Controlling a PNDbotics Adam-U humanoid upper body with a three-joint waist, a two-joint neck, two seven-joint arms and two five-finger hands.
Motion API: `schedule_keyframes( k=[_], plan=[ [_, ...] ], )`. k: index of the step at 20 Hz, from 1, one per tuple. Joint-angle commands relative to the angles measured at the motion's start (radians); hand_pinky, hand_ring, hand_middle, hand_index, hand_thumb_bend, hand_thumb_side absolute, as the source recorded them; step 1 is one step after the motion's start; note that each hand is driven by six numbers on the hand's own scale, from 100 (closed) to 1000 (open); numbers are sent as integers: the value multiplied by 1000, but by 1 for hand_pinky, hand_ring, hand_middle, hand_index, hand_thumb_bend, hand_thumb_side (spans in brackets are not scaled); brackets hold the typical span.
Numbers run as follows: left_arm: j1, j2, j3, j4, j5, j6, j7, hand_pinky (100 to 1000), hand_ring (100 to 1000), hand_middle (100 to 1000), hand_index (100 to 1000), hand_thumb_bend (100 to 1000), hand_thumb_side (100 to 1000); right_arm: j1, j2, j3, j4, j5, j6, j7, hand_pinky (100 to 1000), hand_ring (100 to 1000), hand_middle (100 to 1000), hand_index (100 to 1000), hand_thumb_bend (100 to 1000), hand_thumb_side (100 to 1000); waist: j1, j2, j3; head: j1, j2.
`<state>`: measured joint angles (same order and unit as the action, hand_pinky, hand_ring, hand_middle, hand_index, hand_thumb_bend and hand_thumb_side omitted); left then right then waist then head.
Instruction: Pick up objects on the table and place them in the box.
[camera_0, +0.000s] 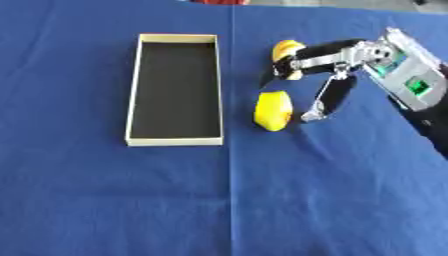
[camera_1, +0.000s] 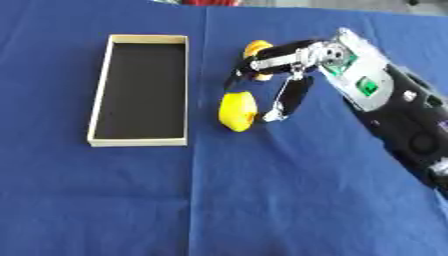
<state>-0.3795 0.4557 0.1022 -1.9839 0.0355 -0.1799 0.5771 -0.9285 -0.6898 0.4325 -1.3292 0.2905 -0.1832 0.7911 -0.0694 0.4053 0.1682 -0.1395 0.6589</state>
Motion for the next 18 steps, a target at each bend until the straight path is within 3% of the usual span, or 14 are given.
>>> schedule_keyframes(
  k=[1, 6, 10, 18],
  plan=[
    [-11, 9, 5, -16, 3, 0, -2, 803, 845, 762, 809, 640, 706, -9, -12, -12, 3, -12, 2, -11, 914, 923, 814, 829, 215, 116, 6, -21, 1, 2, 3],
    [-11, 7, 6, -16, 3, 1, -2, 803, 845, 761, 809, 640, 706, -7, -12, -14, -2, -35, 13, -20, 891, 842, 692, 701, 103, 101, 4, -22, 1, 3, 5],
    [-10, 6, 7, -16, 3, 1, 0, 803, 845, 761, 808, 638, 706, -7, -10, -16, -2, -38, 27, -52, 875, 797, 615, 605, 100, 100, 3, -23, 2, 2, 4],
    [-7, 6, 9, -16, 2, 2, 3, 803, 846, 761, 805, 639, 705, -18, -22, -58, -115, -87, 68, -91, 871, 790, 625, 610, 100, 100, 1, -26, 1, 4, 5]
  ],
)
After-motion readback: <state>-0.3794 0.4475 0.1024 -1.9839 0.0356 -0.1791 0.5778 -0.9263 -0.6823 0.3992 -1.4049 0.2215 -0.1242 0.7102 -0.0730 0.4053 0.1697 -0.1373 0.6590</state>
